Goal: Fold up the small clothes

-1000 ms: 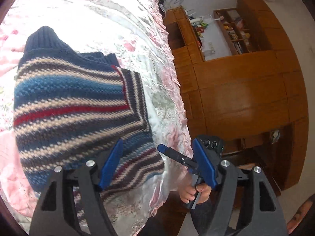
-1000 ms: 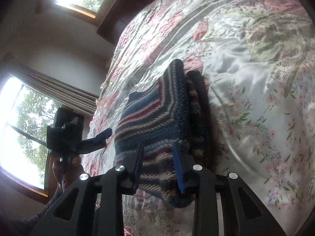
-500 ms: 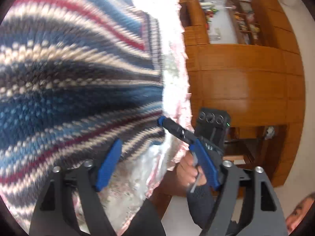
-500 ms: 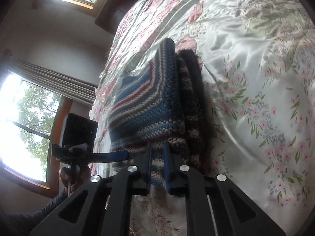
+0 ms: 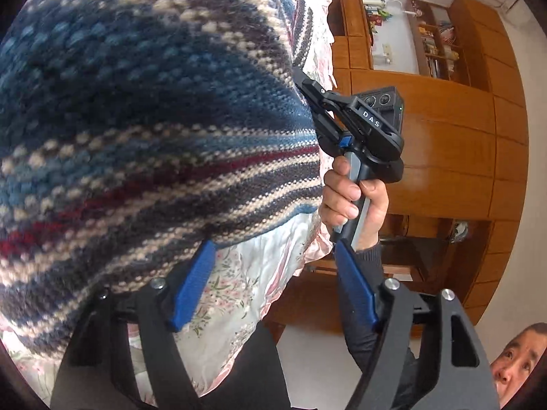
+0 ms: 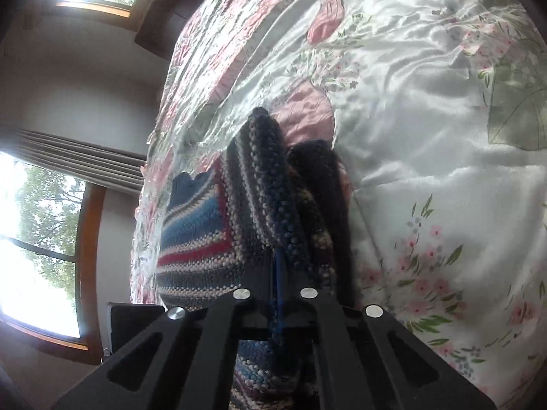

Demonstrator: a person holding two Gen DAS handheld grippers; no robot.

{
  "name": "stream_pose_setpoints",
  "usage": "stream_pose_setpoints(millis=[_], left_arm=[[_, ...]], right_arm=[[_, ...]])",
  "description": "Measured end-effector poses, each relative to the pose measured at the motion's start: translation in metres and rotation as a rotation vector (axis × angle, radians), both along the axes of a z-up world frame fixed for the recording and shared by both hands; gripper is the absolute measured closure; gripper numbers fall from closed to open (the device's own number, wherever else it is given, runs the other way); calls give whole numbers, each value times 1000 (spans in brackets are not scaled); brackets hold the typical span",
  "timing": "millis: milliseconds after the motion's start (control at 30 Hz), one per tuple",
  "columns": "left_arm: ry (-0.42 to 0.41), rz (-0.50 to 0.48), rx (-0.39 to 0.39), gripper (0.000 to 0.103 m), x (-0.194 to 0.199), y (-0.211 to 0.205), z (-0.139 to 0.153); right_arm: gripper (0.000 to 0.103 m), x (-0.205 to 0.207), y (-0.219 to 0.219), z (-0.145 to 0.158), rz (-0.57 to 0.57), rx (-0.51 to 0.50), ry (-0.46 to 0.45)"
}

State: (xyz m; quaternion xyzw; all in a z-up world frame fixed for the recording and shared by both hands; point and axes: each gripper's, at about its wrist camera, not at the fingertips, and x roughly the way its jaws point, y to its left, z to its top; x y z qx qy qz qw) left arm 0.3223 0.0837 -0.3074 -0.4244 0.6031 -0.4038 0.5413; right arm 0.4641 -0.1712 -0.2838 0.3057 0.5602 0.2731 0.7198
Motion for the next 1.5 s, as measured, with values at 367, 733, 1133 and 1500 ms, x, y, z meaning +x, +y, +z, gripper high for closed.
stream_pose_setpoints(millis=[367, 733, 1133, 1500], left_arm=[[-138, 143, 25, 18, 69, 41, 52], [-170, 226, 14, 19, 82, 62, 51], [-138, 186, 231, 23, 122, 52, 27], [-194, 182, 113, 22, 95, 56, 61]], right_arm=[[82, 65, 17, 3, -27, 18, 3], [60, 12, -26, 17, -21, 51, -55], [48, -31, -23, 23, 14, -40, -88], [51, -48, -35, 6, -42, -76, -14]])
